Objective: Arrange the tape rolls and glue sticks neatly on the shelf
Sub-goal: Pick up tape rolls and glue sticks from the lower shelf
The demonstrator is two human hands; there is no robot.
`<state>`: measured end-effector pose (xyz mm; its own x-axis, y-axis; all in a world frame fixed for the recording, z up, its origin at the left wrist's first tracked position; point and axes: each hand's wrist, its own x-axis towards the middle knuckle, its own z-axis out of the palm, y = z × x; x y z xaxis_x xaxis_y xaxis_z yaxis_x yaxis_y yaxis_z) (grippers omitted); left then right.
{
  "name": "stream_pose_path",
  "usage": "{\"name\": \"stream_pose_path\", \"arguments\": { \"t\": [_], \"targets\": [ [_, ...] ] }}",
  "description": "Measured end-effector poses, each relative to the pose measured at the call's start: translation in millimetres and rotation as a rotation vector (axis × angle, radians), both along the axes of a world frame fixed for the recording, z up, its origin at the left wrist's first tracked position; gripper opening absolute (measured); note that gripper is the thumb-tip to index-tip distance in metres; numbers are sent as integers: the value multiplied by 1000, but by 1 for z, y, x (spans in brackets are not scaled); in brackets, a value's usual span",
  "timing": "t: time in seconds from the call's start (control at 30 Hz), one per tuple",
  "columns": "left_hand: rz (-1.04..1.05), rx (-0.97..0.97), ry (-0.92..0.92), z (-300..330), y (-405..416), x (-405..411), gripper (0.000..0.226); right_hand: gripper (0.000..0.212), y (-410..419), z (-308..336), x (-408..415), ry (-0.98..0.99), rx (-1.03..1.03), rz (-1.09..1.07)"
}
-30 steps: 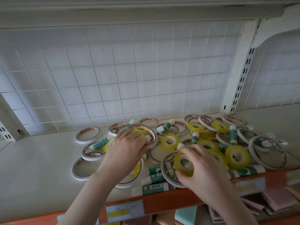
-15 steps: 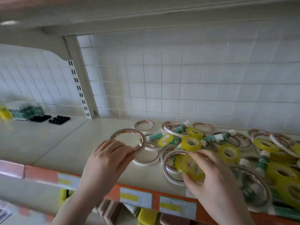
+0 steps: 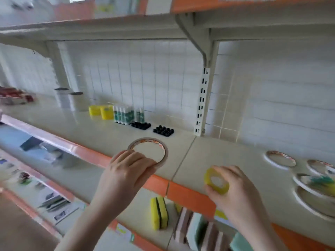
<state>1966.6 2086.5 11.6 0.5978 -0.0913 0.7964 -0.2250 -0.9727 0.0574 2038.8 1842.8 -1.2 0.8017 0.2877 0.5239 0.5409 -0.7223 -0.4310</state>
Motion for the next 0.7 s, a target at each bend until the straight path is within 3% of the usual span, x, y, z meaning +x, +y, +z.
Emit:
{"name": "stream_pose_path", "arguments": {
  "t": [0.33, 0.7],
  "targets": [
    [154, -20, -72, 3, 188, -5, 27, 52, 206, 21, 31, 66, 21, 207],
    [158, 30, -142, 12, 381, 61, 23, 50, 409, 28, 99, 183, 225, 283]
  ]
}}
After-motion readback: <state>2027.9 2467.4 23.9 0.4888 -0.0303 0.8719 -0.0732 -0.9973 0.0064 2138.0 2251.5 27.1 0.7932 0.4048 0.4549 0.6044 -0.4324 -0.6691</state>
